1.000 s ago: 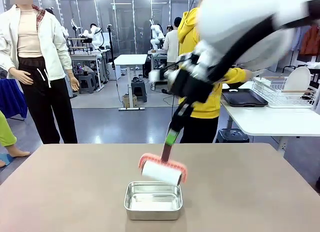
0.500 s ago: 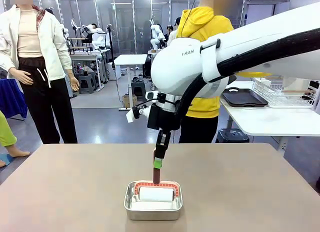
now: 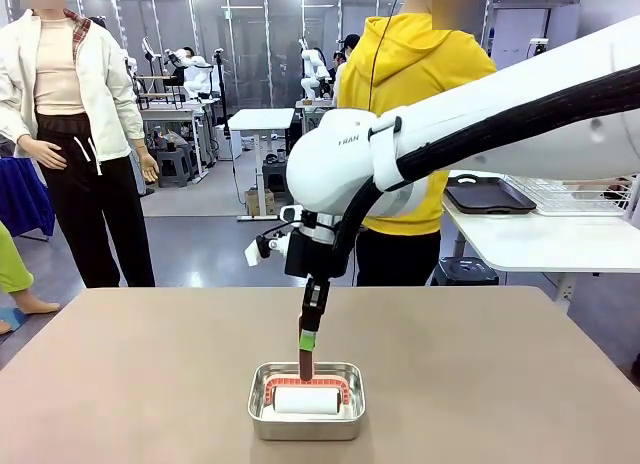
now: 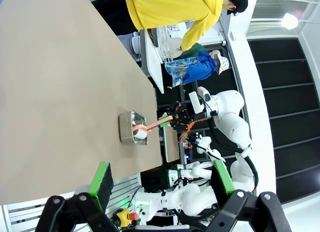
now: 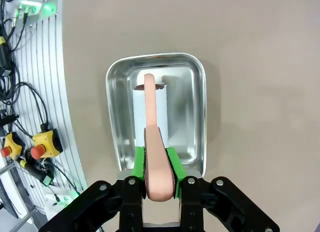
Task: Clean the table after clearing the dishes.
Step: Place the Lint Roller back on top of the Airtight Container.
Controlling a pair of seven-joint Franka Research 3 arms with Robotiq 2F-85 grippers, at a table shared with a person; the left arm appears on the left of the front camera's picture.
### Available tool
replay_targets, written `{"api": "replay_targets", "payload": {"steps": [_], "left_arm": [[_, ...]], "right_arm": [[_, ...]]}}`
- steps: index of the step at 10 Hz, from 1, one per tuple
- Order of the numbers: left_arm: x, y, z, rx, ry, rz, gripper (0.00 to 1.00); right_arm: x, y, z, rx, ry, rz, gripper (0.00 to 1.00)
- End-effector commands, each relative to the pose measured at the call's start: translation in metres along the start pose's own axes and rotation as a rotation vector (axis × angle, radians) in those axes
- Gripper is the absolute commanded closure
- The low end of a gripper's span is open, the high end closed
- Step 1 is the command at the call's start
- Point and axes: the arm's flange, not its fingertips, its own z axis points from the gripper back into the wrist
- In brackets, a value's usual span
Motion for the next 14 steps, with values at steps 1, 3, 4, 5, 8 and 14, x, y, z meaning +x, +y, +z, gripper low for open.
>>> {"api": "replay_targets", "payload": {"steps": [1,3,4,5,8,14], "left_arm": [[0.001,-0.002,0.001,-0.013,-0.006,-0.004,0.00],[0.001,-0.002,0.001,-0.013,-0.006,-0.004,0.00],[0.001,-0.002,0.001,-0.013,-0.006,-0.004,0.00],[0.001,-0.002,0.001,-0.013,-0.006,-0.004,0.00],[0.001,-0.002,0.001,-0.013,-0.006,-0.004,0.00],[0.001,-0.002,0.001,-0.013,-0.006,-0.004,0.00]], "right_arm": [[0.003,-0.006,-0.005,-0.023,-0.003,0.005,0.65],[-0.004,-0.011,0.000,-0.038,-0.010,-0.001,0.30],[-0.008,-0.011,0.004,-0.053,-0.014,-0.004,0.16],[-0.010,-0.011,0.007,-0.057,-0.022,-0.006,0.00],[-0.014,-0.008,0.016,-0.071,-0.055,0.029,0.00],[-0.008,-0.013,0.026,-0.072,-0.045,0.013,0.00]]}}
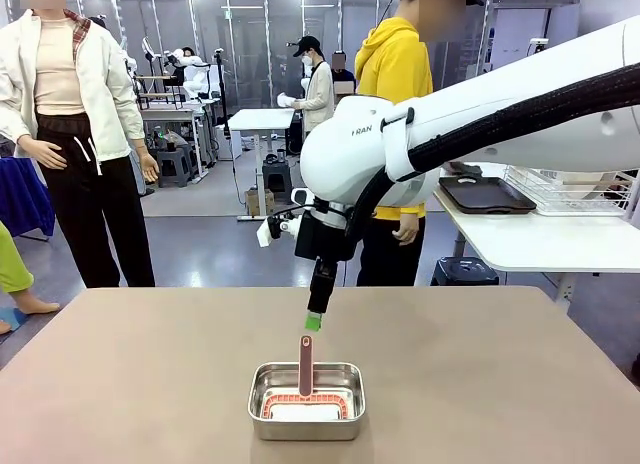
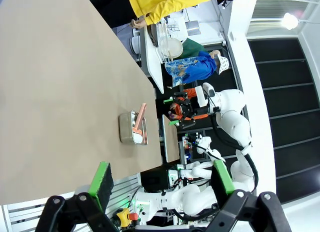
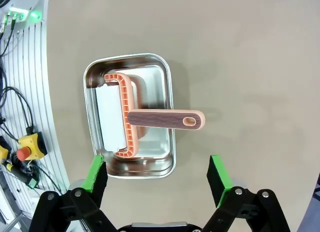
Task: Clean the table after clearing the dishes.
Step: Place the Lint Roller back on top of the Airtight Container.
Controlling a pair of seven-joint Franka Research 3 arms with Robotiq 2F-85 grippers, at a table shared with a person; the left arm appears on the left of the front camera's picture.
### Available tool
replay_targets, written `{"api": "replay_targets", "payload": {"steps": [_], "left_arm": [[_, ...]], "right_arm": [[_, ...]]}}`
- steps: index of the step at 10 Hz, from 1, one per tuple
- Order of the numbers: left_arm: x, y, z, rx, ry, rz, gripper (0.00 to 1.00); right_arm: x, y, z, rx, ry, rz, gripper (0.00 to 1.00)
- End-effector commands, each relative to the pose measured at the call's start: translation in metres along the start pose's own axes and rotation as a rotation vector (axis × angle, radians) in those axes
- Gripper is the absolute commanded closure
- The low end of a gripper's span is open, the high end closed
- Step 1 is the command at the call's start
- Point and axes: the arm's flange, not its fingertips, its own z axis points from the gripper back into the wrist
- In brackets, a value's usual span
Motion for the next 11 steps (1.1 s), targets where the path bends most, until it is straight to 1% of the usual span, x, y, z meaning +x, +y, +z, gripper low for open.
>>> {"api": "replay_targets", "payload": {"steps": [1,10,11], "left_arm": [[0.001,-0.002,0.001,-0.013,-0.006,-0.004,0.00],[0.001,-0.002,0.001,-0.013,-0.006,-0.004,0.00],[0.001,-0.002,0.001,-0.013,-0.006,-0.004,0.00]], "right_arm": [[0.002,0.002,-0.001,0.008,0.005,-0.009,0.00],[0.000,-0.001,-0.001,0.004,0.001,0.000,0.00],[-0.027,-0.003,0.029,0.196,-0.196,-0.093,0.00]]}}
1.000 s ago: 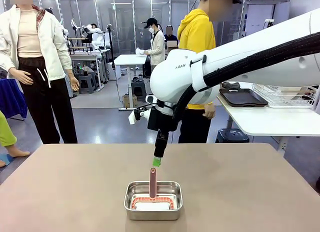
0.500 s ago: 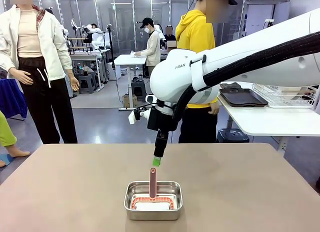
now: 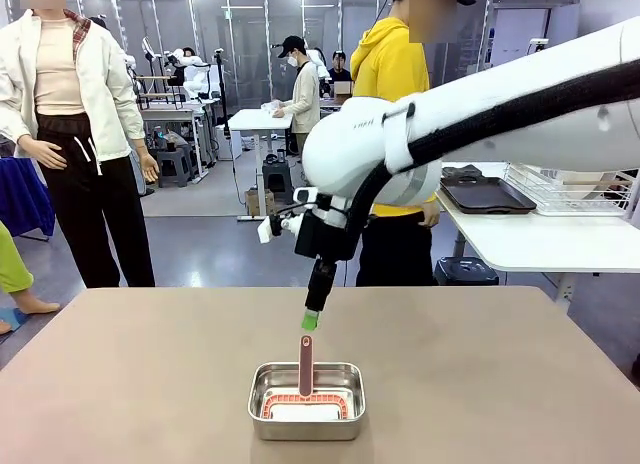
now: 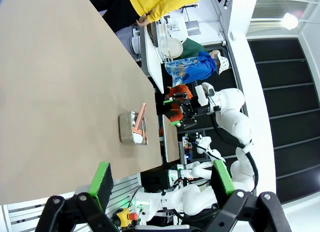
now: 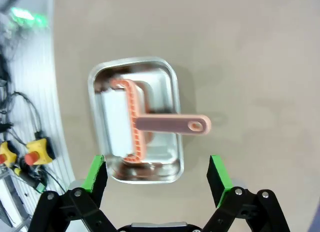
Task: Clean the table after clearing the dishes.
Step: Place the Lint Roller back on top of the Airtight Container.
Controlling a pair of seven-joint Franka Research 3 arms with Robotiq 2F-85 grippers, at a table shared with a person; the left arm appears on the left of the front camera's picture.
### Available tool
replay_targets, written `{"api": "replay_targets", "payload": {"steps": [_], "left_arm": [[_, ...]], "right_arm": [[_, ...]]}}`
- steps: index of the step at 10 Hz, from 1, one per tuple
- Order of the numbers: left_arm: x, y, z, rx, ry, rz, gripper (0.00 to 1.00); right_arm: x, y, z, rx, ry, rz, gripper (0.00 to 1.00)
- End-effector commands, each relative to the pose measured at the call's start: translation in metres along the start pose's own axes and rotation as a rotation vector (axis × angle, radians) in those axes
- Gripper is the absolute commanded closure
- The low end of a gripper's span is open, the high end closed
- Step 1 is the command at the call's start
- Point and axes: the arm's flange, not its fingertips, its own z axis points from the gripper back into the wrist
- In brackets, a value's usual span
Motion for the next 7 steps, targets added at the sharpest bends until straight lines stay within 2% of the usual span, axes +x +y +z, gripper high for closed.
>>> {"api": "replay_targets", "payload": {"steps": [1,2,3,4,5,7], "left_arm": [[0.001,-0.002,0.001,-0.013,-0.006,-0.004,0.00],[0.001,-0.002,0.001,-0.013,-0.006,-0.004,0.00],[0.001,-0.002,0.001,-0.013,-0.006,-0.004,0.00],[0.001,-0.002,0.001,-0.013,-0.006,-0.004,0.00],[0.001,-0.002,0.001,-0.013,-0.006,-0.004,0.00],[0.001,-0.002,0.001,-0.013,-0.006,-0.004,0.00]], "right_arm": [[-0.050,0.001,0.046,0.268,-0.214,-0.116,0.00],[-0.080,-0.004,0.058,0.396,-0.336,-0.205,0.00],[-0.112,-0.011,0.073,0.461,-0.437,-0.320,0.00],[-0.156,-0.017,0.082,0.542,-0.594,-0.453,0.00],[-0.196,-0.016,0.087,0.569,-0.678,-0.537,0.00],[-0.288,-0.013,0.100,0.482,-0.825,-0.757,0.00]]}}
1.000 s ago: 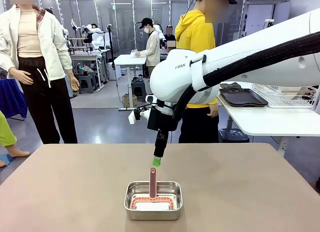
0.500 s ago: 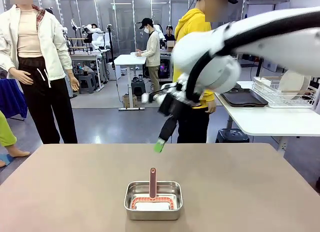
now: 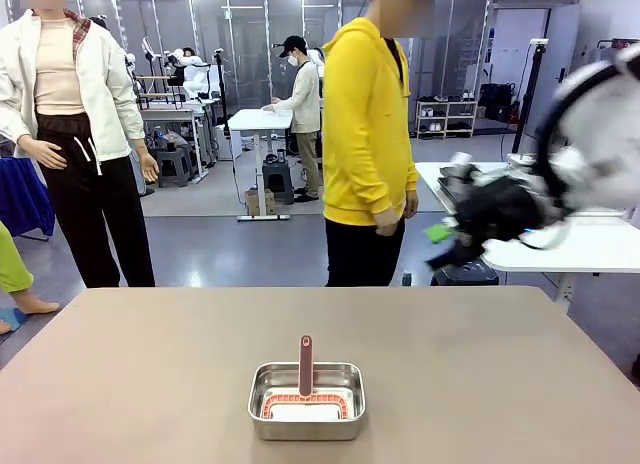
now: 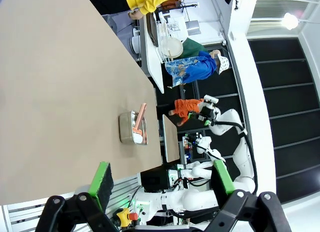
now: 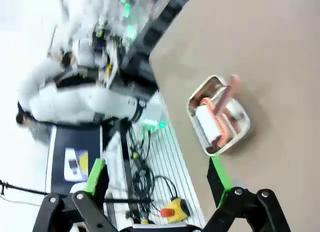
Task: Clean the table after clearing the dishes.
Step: Place the Lint Roller back on top of the Airtight Container.
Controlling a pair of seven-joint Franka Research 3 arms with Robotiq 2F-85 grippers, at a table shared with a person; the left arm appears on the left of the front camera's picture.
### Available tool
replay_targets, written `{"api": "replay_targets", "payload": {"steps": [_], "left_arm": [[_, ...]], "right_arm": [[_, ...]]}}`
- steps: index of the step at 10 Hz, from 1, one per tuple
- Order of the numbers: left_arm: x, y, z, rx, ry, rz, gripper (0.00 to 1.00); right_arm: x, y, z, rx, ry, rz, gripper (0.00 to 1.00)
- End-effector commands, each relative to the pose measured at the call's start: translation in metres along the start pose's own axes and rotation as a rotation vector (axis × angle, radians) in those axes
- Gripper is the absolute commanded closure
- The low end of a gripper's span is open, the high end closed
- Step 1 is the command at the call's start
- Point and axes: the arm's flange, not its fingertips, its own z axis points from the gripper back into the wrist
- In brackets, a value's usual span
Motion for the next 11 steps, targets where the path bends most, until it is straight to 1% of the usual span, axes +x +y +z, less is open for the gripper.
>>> {"api": "replay_targets", "payload": {"steps": [1,2,3,4,5,6,7,8,11], "left_arm": [[0.001,-0.002,0.001,-0.013,-0.007,-0.004,0.00],[0.001,-0.002,0.001,-0.013,-0.007,-0.004,0.00],[0.001,-0.002,0.001,-0.013,-0.007,-0.004,0.00],[0.001,-0.002,0.001,-0.013,-0.007,-0.004,0.00],[0.001,-0.002,0.001,-0.013,-0.007,-0.004,0.00],[0.001,-0.002,0.001,-0.013,-0.007,-0.004,0.00],[0.001,-0.002,0.001,-0.013,-0.007,-0.004,0.00],[0.001,-0.002,0.001,-0.013,-0.007,-0.004,0.00],[0.001,-0.002,0.001,-0.013,-0.007,-0.004,0.00]], "right_arm": [[-0.070,-0.012,0.069,-0.080,-0.306,-0.135,0.00],[-0.117,-0.033,0.121,-0.062,-0.415,-0.208,0.00],[-0.161,-0.048,0.167,-0.125,-0.512,-0.313,0.00],[-0.197,-0.052,0.204,-0.187,-0.580,-0.339,0.00],[-0.223,-0.057,0.226,-0.224,-0.639,-0.372,0.00],[-0.233,-0.060,0.235,-0.246,-0.667,-0.400,0.00],[-0.227,-0.058,0.234,-0.281,-0.660,-0.352,0.00],[-0.255,-0.058,0.245,-0.227,-0.671,-0.394,0.00],[-0.255,-0.058,0.245,-0.227,-0.671,-0.394,0.00]]}}
